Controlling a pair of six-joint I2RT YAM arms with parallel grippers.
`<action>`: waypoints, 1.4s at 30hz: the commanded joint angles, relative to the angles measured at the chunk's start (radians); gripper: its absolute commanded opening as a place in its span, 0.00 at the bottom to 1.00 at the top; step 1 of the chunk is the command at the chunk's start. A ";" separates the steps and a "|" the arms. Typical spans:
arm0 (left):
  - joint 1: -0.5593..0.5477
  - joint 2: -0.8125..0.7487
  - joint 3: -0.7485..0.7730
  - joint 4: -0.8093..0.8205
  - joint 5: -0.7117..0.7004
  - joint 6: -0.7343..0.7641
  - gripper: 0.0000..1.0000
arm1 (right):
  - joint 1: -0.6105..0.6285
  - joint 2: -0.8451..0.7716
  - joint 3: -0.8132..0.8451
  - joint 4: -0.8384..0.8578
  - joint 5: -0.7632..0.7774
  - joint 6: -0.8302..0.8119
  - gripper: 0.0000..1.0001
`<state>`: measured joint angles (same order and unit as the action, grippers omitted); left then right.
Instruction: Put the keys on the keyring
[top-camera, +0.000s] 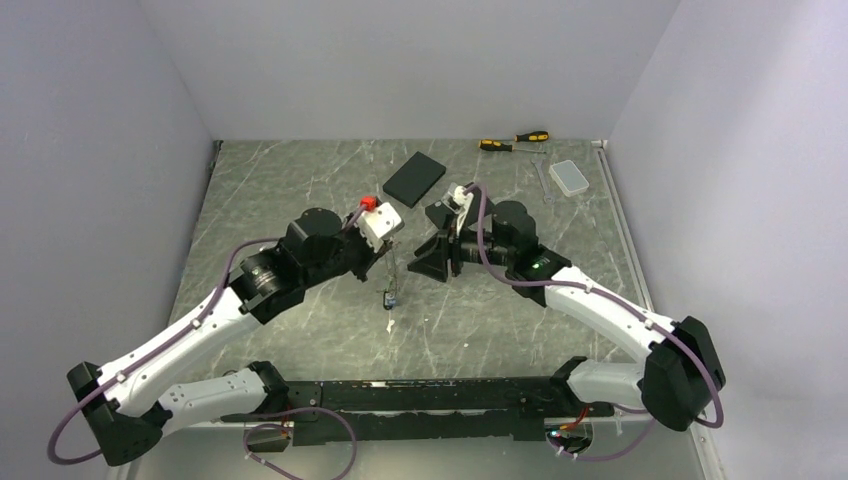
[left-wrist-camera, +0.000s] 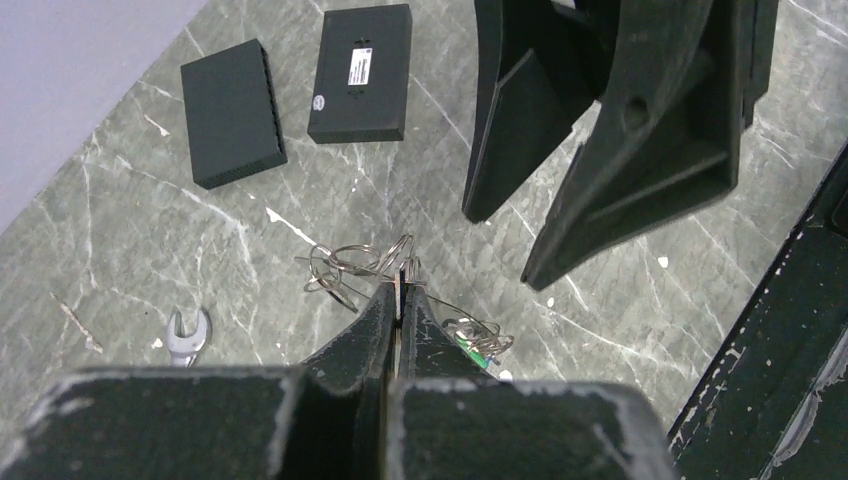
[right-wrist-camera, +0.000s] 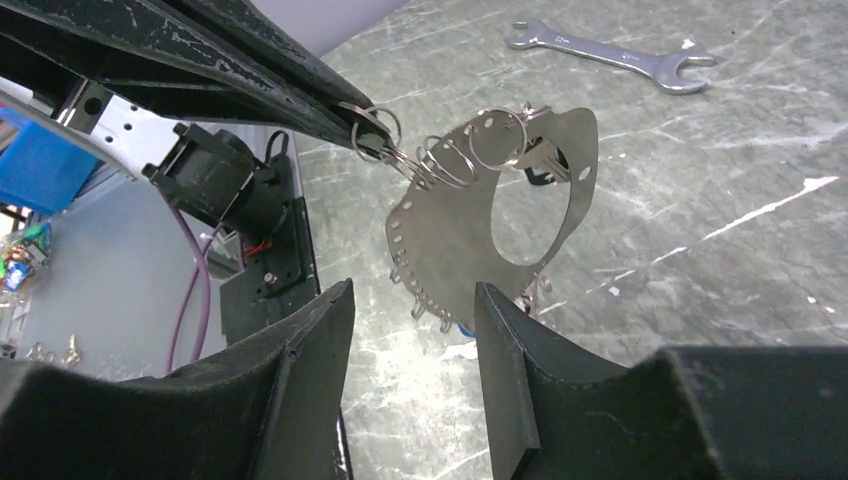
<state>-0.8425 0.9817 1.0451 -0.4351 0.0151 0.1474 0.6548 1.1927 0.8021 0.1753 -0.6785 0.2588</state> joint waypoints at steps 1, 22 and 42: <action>0.011 0.040 0.074 0.048 -0.026 -0.033 0.00 | 0.023 0.035 0.010 0.153 0.031 -0.022 0.52; 0.307 0.509 0.572 0.019 -0.084 -0.042 0.00 | 0.020 -0.032 0.010 0.018 0.509 -0.111 0.62; 0.241 0.335 -0.129 0.051 0.232 -0.466 0.00 | -0.007 -0.097 -0.056 -0.018 0.497 -0.123 0.64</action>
<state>-0.5552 1.3399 0.9329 -0.3759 0.1284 -0.2428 0.6548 1.0939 0.7280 0.1448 -0.1833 0.1486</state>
